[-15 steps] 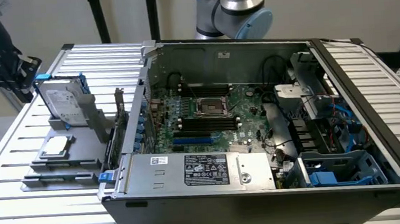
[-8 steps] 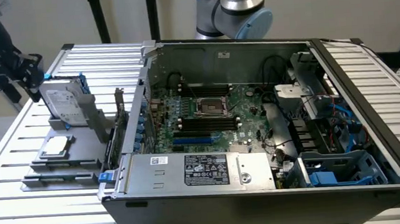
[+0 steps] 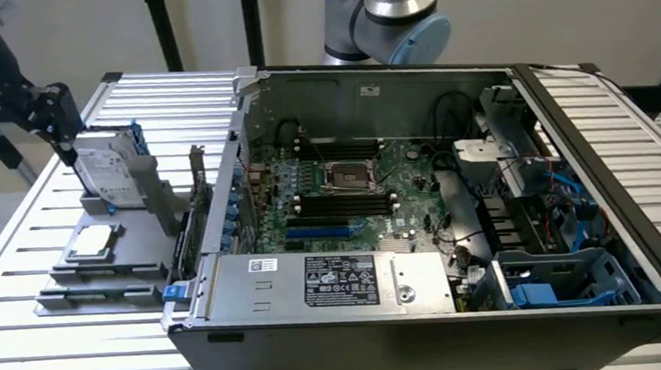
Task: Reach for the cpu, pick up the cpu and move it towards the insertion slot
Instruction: 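Pick up the cpu and move it towards the insertion slot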
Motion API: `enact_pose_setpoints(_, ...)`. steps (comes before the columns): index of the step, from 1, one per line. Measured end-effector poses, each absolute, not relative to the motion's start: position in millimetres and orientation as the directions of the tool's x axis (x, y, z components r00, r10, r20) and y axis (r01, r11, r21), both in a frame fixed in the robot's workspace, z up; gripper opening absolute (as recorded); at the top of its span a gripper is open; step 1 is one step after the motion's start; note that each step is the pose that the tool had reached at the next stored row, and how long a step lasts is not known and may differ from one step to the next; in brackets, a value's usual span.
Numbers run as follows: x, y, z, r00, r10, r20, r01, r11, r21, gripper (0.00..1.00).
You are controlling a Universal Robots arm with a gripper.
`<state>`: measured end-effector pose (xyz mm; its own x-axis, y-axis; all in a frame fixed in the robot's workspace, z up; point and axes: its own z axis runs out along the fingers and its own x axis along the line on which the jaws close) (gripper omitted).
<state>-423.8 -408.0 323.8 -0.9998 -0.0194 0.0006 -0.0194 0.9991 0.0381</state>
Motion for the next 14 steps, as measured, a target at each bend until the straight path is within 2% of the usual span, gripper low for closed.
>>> enact_pose_setpoints(14,-427.3,-410.3,299.4,-1.0,-0.019,0.0,-0.019,0.999,0.038,0.71)
